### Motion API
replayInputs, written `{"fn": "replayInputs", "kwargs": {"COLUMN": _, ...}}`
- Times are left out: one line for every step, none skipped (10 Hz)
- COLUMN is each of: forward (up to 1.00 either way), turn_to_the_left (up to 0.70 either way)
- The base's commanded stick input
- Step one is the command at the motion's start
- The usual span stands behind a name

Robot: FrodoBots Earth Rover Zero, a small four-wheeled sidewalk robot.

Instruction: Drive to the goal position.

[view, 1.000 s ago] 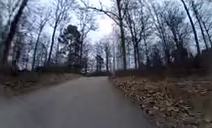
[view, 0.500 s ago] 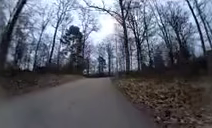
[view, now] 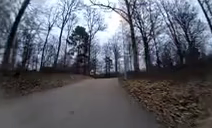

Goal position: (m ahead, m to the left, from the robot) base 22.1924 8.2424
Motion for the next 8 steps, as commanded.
{"fn": "replayInputs", "kwargs": {"forward": 1.00, "turn_to_the_left": 0.00}}
{"fn": "replayInputs", "kwargs": {"forward": 1.00, "turn_to_the_left": 0.00}}
{"fn": "replayInputs", "kwargs": {"forward": 1.00, "turn_to_the_left": 0.00}}
{"fn": "replayInputs", "kwargs": {"forward": 1.00, "turn_to_the_left": 0.00}}
{"fn": "replayInputs", "kwargs": {"forward": 1.00, "turn_to_the_left": 0.00}}
{"fn": "replayInputs", "kwargs": {"forward": 1.00, "turn_to_the_left": 0.00}}
{"fn": "replayInputs", "kwargs": {"forward": 1.00, "turn_to_the_left": 0.00}}
{"fn": "replayInputs", "kwargs": {"forward": 1.00, "turn_to_the_left": 0.00}}
